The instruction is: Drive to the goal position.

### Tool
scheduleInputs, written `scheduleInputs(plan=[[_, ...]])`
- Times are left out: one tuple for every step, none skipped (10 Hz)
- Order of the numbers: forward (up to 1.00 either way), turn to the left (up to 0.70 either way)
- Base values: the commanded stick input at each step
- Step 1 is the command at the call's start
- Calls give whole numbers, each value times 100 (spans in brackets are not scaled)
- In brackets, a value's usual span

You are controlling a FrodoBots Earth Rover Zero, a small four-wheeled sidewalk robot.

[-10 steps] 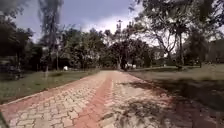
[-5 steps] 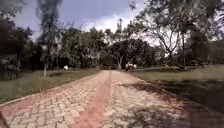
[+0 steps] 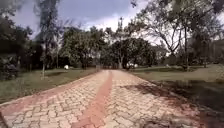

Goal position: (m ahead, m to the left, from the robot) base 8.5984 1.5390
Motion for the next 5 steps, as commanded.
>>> scheduleInputs(plan=[[70,0],[70,0],[70,0],[70,0],[70,0]])
